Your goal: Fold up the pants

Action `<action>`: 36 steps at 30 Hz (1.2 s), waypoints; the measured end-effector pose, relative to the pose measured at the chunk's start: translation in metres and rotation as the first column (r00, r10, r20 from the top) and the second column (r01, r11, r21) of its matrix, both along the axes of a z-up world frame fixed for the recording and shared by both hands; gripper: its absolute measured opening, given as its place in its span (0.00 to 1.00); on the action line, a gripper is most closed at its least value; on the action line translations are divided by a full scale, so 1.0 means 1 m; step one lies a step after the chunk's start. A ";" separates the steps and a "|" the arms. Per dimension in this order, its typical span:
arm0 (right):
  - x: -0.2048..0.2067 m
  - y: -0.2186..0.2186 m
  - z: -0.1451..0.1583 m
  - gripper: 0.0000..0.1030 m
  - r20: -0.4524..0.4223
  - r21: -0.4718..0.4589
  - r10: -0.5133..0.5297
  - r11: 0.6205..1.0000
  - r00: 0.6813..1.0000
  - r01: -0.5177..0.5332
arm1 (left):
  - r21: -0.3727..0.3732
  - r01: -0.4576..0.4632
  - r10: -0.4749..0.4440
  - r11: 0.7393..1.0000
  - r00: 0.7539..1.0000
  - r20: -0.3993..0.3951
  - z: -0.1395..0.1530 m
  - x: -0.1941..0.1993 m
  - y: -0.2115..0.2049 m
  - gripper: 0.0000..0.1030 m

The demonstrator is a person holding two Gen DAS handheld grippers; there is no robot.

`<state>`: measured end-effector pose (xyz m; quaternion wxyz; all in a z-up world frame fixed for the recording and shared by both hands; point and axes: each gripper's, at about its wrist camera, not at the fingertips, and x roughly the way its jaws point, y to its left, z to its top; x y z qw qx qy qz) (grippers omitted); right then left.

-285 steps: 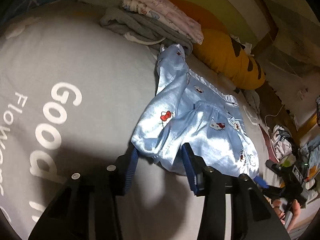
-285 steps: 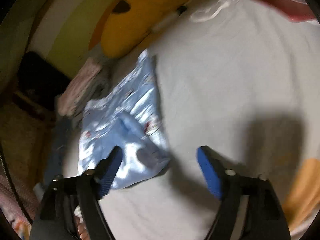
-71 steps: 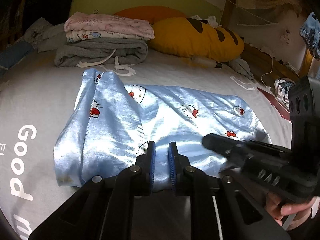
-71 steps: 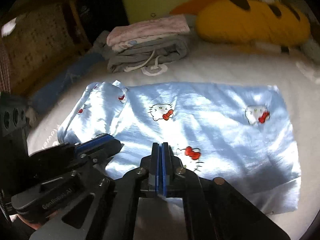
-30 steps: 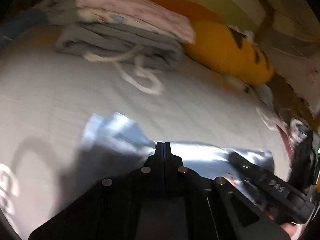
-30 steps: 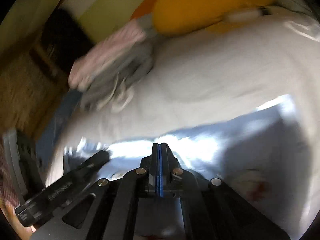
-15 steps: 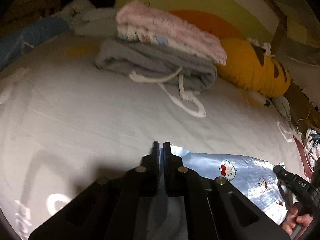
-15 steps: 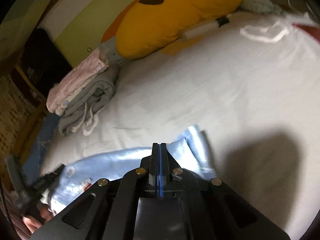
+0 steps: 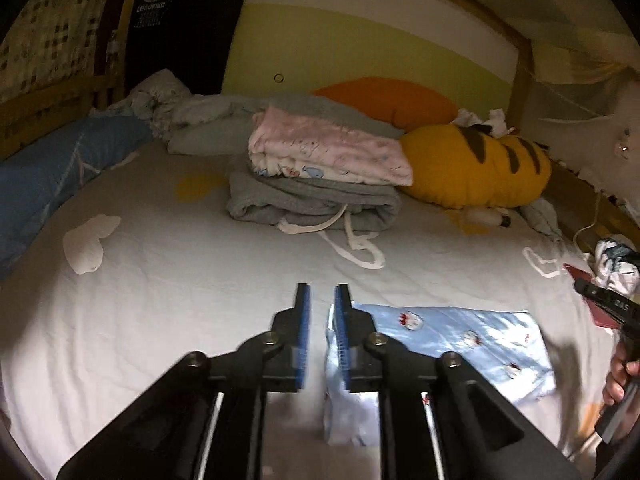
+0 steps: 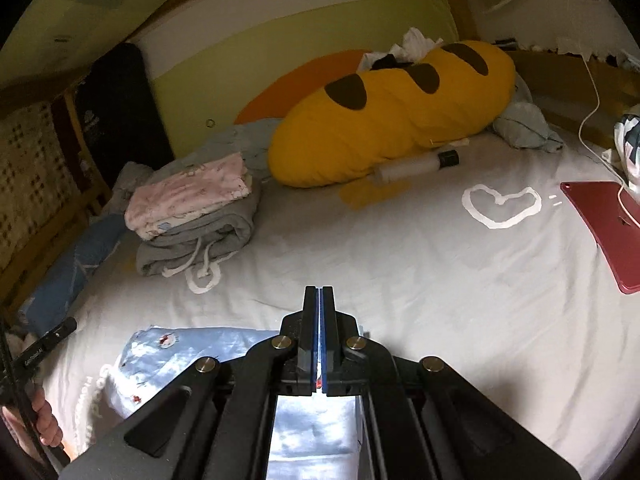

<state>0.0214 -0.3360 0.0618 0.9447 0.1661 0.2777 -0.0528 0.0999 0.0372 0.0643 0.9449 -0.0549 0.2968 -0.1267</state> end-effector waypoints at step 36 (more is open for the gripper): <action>-0.001 0.123 -0.098 0.03 -0.099 -0.017 0.310 0.950 0.946 -0.313 | 0.035 0.258 -0.255 0.966 0.964 -0.076 -0.086 -0.036 -0.103 0.17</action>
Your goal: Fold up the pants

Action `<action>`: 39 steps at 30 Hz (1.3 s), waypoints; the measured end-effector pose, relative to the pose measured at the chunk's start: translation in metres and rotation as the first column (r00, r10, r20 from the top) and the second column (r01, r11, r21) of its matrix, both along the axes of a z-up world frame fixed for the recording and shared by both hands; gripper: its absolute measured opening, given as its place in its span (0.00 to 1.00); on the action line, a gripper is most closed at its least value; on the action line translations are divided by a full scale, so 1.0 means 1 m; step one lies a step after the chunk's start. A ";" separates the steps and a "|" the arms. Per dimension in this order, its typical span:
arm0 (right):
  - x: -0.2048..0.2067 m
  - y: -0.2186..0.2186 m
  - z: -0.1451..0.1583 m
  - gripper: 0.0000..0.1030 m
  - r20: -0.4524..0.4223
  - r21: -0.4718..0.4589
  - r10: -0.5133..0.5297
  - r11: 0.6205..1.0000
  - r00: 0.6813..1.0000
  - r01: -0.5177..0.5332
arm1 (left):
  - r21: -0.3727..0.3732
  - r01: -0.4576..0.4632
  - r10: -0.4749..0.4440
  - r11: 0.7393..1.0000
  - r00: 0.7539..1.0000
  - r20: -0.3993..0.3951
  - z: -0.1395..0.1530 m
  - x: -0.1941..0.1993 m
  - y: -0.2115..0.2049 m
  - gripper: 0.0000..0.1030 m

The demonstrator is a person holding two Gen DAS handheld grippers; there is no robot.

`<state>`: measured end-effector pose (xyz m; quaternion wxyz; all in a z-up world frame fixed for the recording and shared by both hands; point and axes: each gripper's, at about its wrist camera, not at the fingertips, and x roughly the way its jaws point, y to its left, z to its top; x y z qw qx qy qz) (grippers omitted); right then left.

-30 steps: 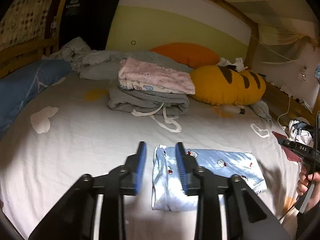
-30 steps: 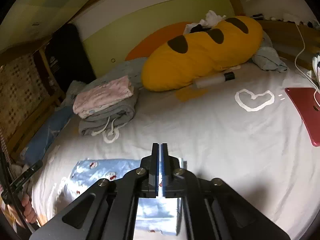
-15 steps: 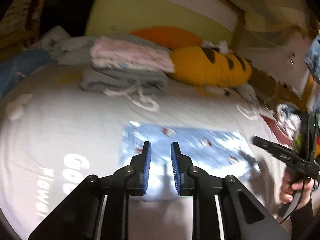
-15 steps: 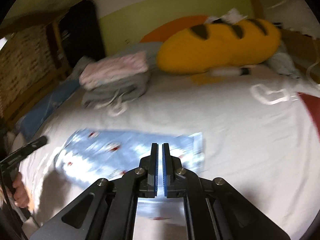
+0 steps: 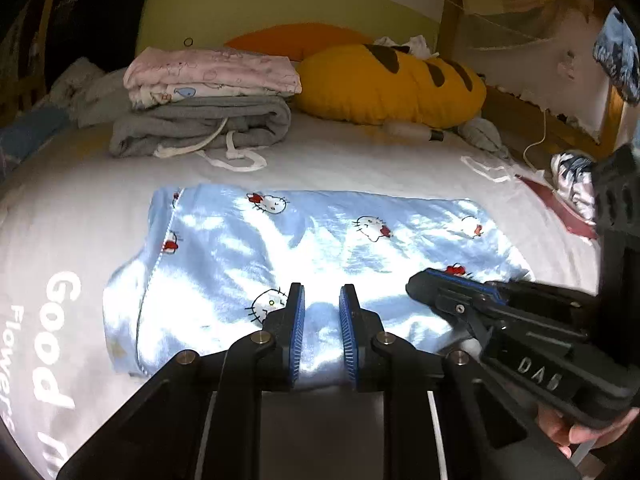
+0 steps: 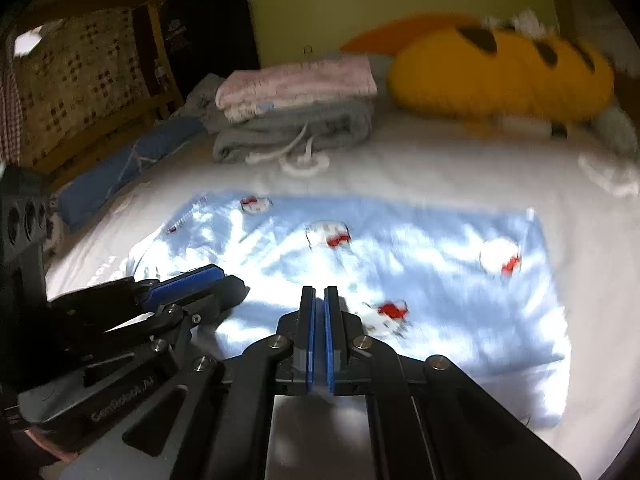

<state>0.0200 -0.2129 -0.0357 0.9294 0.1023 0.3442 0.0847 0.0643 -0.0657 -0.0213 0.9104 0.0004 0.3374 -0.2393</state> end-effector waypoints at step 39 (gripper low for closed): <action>0.001 -0.115 0.003 0.00 -0.182 0.036 -0.406 0.907 0.896 0.419 | 0.027 -0.275 0.276 0.961 0.960 -0.043 0.009 0.022 0.066 0.03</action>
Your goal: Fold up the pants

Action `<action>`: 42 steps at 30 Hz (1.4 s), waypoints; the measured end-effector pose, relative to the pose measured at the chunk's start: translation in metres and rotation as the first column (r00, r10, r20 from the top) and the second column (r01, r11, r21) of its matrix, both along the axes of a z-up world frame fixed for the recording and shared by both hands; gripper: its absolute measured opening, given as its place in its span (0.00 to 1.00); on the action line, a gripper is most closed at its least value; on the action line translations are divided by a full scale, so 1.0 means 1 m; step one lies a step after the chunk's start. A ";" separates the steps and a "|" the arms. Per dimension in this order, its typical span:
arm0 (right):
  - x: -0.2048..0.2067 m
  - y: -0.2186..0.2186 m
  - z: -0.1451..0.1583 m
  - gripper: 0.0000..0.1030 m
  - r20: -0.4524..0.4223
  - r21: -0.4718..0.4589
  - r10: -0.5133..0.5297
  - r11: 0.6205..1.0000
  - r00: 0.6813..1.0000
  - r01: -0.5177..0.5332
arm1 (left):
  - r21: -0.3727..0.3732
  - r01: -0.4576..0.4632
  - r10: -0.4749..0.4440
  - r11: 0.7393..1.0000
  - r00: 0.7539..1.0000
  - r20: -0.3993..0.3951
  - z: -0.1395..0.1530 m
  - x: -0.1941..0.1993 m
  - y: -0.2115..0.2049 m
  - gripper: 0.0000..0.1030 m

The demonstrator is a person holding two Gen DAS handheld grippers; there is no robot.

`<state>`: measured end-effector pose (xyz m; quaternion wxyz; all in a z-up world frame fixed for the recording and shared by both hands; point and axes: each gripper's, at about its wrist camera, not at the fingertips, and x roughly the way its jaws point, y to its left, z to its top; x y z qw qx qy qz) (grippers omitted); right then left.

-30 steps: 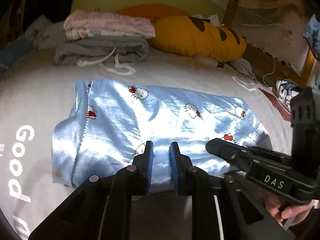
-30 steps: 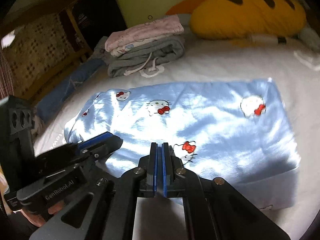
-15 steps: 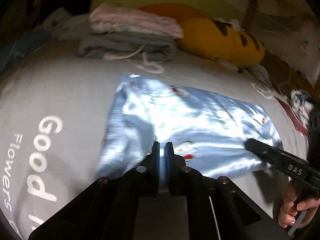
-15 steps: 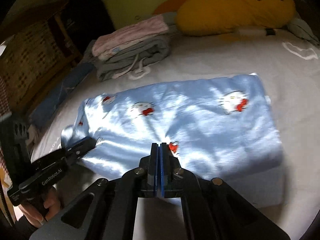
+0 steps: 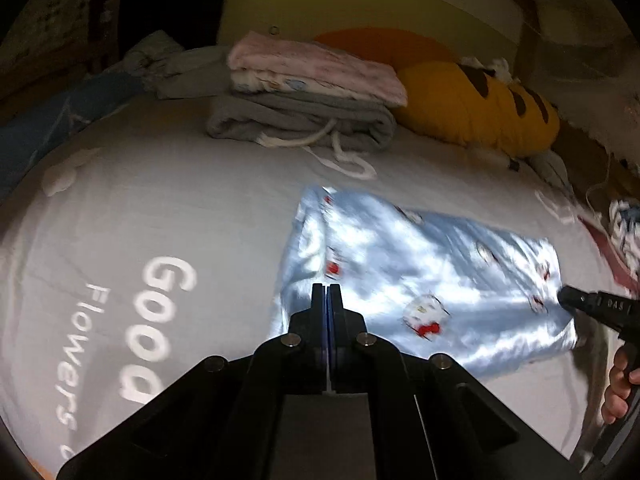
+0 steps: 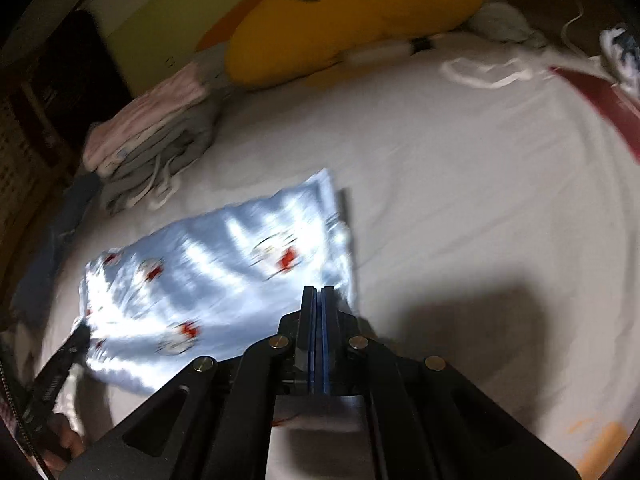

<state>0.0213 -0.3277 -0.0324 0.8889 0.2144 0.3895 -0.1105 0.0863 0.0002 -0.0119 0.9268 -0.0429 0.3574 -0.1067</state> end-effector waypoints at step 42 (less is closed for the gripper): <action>0.023 -0.055 -0.014 0.84 -0.015 0.410 0.222 0.891 0.975 -0.197 | -0.595 0.116 -0.335 0.795 0.902 -0.271 -0.022 0.051 0.051 0.87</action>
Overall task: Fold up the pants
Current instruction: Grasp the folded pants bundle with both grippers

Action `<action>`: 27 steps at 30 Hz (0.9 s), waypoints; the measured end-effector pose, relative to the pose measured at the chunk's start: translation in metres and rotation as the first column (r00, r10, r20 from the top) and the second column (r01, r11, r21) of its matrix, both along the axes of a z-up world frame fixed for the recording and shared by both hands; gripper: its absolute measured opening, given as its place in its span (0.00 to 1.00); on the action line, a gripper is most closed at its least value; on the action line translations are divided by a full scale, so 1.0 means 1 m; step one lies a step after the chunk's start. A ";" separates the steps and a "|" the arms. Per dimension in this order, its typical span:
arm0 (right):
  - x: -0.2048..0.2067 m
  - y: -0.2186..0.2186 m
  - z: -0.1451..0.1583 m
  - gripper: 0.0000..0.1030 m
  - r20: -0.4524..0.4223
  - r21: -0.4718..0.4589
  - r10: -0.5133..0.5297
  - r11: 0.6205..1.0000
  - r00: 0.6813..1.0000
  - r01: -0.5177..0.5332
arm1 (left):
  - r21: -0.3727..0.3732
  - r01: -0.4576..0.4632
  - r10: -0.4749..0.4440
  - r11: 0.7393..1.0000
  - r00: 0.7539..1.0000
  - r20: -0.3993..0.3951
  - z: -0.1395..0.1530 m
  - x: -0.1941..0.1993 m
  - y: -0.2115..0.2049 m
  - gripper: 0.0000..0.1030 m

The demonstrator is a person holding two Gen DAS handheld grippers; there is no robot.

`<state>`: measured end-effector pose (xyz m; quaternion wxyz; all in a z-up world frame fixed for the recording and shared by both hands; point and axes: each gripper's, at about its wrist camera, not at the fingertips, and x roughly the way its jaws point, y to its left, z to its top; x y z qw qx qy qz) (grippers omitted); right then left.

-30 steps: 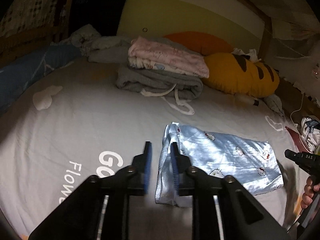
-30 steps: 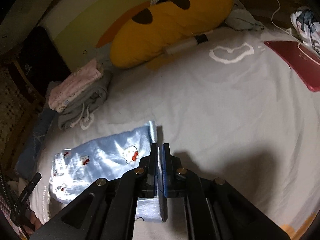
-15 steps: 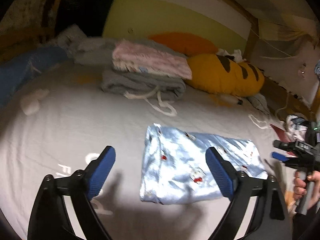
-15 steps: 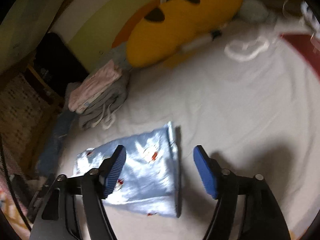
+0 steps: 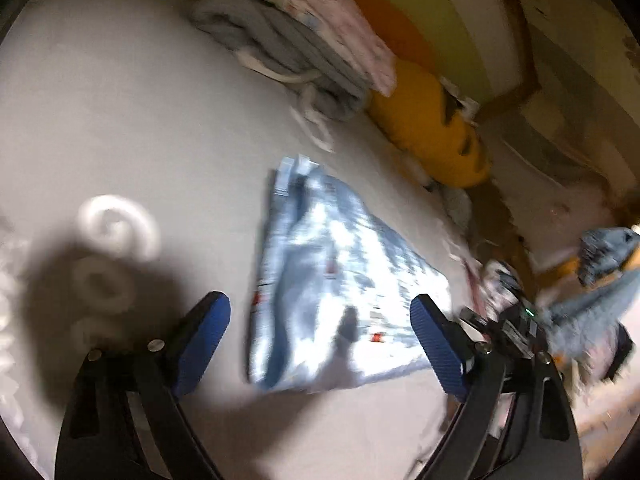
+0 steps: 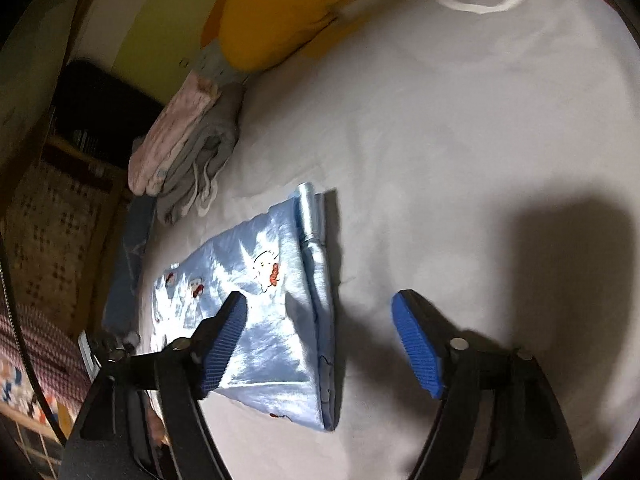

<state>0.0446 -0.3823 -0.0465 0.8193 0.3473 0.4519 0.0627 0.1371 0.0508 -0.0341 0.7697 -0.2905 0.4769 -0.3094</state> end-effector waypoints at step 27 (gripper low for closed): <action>0.005 0.095 0.010 0.08 0.280 -0.163 0.214 0.971 0.936 -0.173 | 0.352 -0.037 -0.092 0.935 0.935 0.343 0.017 -0.032 -0.086 0.07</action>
